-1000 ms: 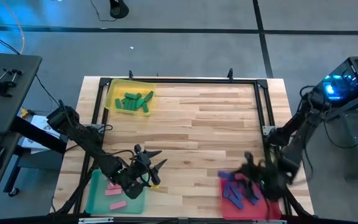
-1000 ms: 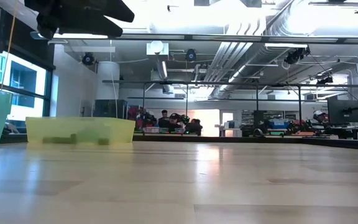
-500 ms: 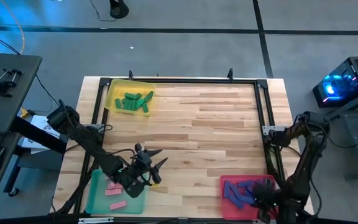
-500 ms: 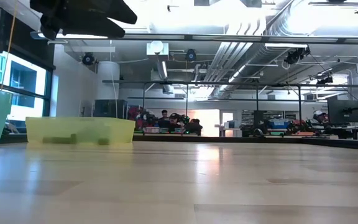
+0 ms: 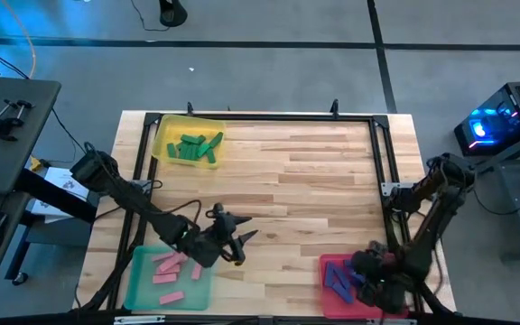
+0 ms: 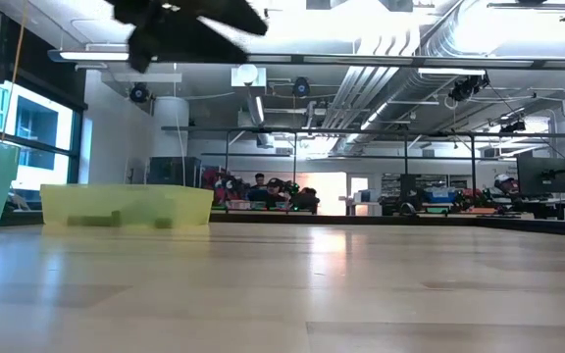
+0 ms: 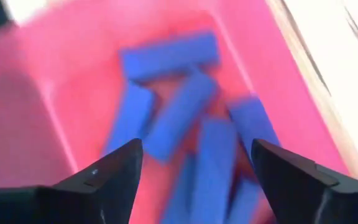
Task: Sort blocks
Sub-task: Return to Home Position
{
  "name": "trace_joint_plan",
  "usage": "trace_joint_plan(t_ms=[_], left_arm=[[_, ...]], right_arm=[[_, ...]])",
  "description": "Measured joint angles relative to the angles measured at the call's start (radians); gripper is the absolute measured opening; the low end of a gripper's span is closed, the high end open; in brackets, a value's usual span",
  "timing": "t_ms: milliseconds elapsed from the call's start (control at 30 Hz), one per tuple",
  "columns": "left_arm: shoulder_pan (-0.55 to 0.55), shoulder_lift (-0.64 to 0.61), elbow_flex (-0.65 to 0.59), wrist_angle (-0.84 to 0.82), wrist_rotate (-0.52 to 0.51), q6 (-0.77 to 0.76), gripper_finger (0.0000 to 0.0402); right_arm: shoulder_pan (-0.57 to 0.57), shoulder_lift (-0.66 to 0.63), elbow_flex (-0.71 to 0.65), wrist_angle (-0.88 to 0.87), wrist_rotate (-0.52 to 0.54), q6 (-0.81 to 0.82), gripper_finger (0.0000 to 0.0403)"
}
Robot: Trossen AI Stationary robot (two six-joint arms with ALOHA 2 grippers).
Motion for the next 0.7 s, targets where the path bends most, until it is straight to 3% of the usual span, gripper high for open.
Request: trace_joint_plan(t_ms=[233, 333, 433, 533, 700], left_arm=[[0.072, 0.0, 0.0, 0.188, 0.172, 0.217, 0.0188], [0.098, 0.0, 0.0, 0.262, 0.248, 0.314, 0.0188], [0.137, -0.028, -0.012, 0.28, 0.347, 0.367, 0.0188], [0.191, -0.091, -0.08, 0.313, 0.36, 0.375, 0.0186], [0.281, -0.242, -0.336, 0.519, 0.452, 0.383, 0.0168]], right_arm=[[-0.248, -0.005, 0.0, 0.271, -0.035, -0.713, 0.0257], [-0.344, -0.027, 0.0, 0.28, -0.032, -0.956, 0.0233], [-0.439, -0.077, 0.0, 0.258, -0.027, -1.091, 0.0205], [-0.513, -0.164, -0.045, 0.329, -0.041, -1.197, 0.0178], [-0.587, -0.432, -0.304, 0.575, -0.06, -1.24, 0.015]])
